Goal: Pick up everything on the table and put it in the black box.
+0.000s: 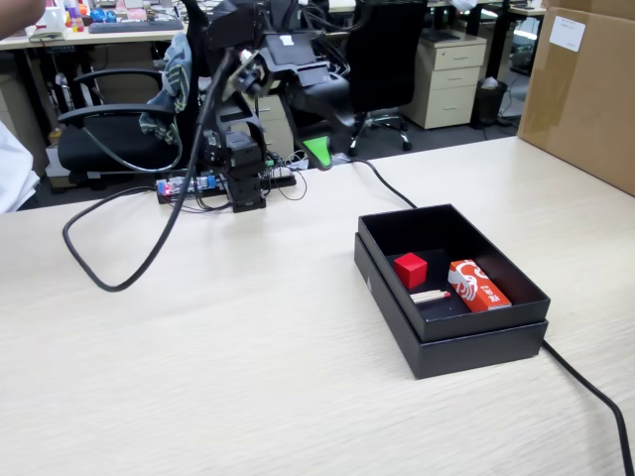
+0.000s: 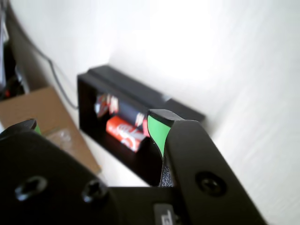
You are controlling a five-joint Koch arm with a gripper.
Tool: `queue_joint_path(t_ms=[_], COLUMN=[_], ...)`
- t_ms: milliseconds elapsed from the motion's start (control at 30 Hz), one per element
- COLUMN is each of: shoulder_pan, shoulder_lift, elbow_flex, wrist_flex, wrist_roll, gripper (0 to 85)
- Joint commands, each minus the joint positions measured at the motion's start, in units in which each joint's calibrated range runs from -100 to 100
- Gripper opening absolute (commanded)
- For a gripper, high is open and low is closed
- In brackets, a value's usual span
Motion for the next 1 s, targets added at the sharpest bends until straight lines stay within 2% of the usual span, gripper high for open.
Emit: queue_joint_path(t_ms=[0, 400, 600, 733, 967], shoulder_pan=[-2.1, -7.4, -7.7, -7.7, -7.7], shoulder_lift=[-9.6, -35.2, -36.1, -36.1, -36.1], elbow_flex=[-4.3, -36.6, -42.8, -48.0, -63.5], wrist_flex=[4.5, 18.1, 18.3, 22.7, 41.0], wrist_roll=[-0.9, -0.2, -0.1, 0.0, -1.2], gripper=[48.1, 50.5, 52.5, 52.5, 52.4])
